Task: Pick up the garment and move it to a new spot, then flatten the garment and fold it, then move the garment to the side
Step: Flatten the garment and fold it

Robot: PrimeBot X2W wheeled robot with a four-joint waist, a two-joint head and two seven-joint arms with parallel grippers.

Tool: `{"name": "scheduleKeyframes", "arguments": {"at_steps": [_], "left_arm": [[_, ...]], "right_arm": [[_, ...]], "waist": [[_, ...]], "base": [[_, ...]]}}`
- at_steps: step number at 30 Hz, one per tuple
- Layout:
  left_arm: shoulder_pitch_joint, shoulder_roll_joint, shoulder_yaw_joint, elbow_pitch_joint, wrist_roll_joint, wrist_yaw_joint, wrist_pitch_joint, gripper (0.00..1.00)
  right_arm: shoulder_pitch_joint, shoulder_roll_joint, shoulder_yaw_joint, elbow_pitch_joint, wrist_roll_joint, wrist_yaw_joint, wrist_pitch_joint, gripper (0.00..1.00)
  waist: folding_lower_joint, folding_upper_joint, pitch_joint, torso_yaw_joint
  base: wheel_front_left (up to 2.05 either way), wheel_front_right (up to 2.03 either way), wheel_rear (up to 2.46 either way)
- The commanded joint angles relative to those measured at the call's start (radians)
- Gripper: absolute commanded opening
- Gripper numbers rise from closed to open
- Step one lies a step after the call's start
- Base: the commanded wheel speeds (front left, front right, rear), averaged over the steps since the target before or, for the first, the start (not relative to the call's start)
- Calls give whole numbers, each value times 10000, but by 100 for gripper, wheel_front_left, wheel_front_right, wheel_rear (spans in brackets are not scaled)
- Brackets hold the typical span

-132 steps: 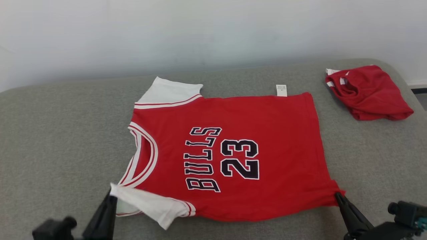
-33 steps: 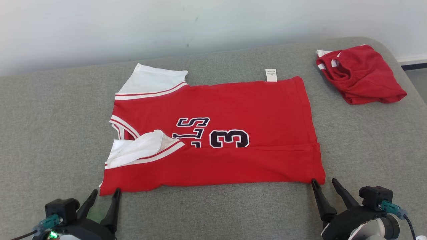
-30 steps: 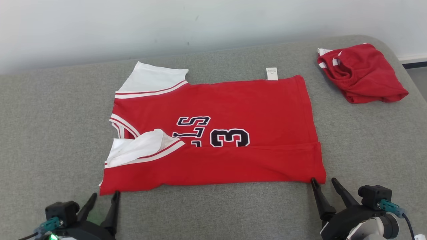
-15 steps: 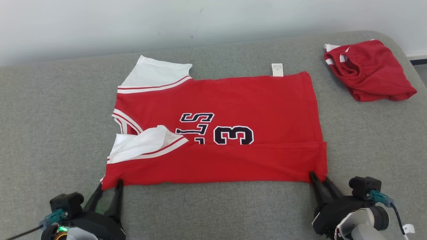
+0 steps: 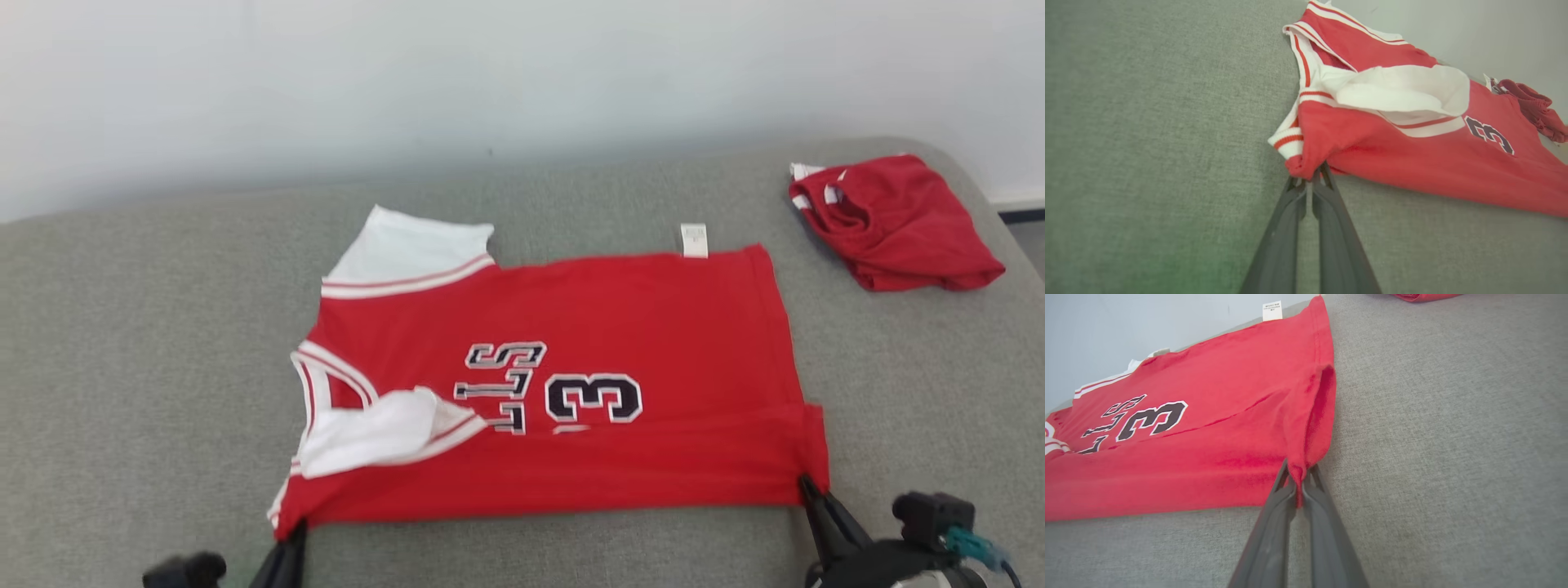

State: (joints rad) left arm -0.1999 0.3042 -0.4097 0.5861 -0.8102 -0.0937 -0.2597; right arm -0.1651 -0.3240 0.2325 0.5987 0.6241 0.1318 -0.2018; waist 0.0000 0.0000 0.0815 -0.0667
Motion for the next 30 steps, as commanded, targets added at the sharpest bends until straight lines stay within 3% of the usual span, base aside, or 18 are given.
{"name": "scheduleKeyframes", "arguments": {"at_steps": [1, 8, 16, 17, 18, 19, 25, 30], "left_arm": [[592, -58, 169, -398, 45, 194, -67, 0], [2393, -266, 597, -2159, -11, 1073, -63, 0], [3083, -319, 443, -2682, -21, 1312, 133, 0], [3075, -285, 413, -2640, 39, 1350, 183, 4], [3032, -244, 393, -2670, 151, 1370, 151, 46], [2987, -262, 439, -2724, 177, 1382, 115, 100], [3073, -337, 1279, -3500, 717, 1432, -57, 100], [3277, -560, 2620, -4505, 2082, 1384, -51, 100]], "right_arm": [[438, -133, -122, -299, 88, -28, 77, 0], [1709, -233, -546, -1449, 9, -28, 885, 0], [2688, 116, -1290, -2061, -216, -28, 1647, 0], [2760, 160, -1391, -2129, -363, -28, 1746, 25], [2805, 233, -1478, -2225, -454, -28, 1811, 100], [2827, 318, -1577, -2329, -513, -28, 1815, 100], [2948, 479, -1925, -3194, -871, -28, 1452, 100], [2821, 575, -2023, -3763, -1180, -28, 825, 100]], "waist": [[0, 0, -371, 198], [0, 0, -687, 424], [0, 0, -828, 867], [0, 0, -841, 889], [0, 0, -851, 905], [0, 0, -870, 915], [0, 0, -918, 919], [0, 0, -938, 899]], "base": [[0, 0, 0], [0, 0, 0], [0, 0, 0], [0, 0, 0], [0, 0, 0], [0, 0, 0], [0, 0, 0], [0, 0, 0]]}}
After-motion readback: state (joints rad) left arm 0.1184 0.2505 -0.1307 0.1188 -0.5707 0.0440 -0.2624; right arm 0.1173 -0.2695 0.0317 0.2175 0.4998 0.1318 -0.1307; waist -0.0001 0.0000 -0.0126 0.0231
